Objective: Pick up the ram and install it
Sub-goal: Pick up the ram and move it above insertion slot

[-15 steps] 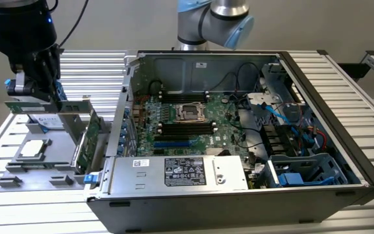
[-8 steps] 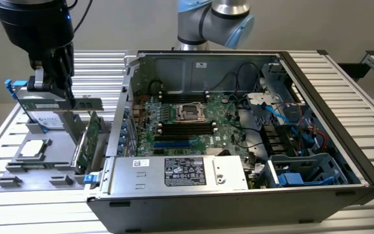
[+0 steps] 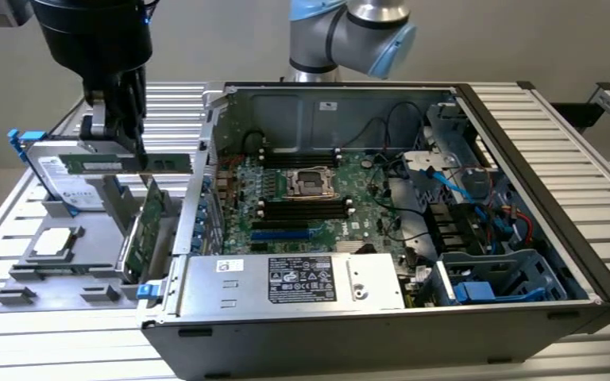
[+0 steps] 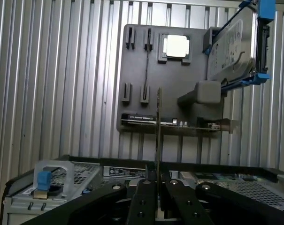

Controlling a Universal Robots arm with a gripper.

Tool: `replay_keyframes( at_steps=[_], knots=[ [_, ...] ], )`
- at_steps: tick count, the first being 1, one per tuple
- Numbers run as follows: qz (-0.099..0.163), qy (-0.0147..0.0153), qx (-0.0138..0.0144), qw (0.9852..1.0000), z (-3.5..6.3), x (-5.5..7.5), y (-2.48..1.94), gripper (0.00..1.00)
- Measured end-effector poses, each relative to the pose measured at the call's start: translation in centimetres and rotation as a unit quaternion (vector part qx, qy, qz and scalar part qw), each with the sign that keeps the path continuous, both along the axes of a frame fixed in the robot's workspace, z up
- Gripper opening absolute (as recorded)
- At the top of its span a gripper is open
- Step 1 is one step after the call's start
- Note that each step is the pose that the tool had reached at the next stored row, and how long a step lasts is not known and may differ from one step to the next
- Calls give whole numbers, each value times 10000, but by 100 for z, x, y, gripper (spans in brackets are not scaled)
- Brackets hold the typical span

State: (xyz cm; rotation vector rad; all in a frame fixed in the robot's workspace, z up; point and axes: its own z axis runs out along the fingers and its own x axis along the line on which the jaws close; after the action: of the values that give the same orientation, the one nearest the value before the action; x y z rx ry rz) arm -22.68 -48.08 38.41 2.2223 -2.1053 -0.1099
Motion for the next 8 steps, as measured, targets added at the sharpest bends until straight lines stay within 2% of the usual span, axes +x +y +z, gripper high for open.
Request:
replay_keyframes(
  at_steps=[8],
  knots=[
    [0, 0, 0, 10000, 13, 323, 59, 14]
  ],
)
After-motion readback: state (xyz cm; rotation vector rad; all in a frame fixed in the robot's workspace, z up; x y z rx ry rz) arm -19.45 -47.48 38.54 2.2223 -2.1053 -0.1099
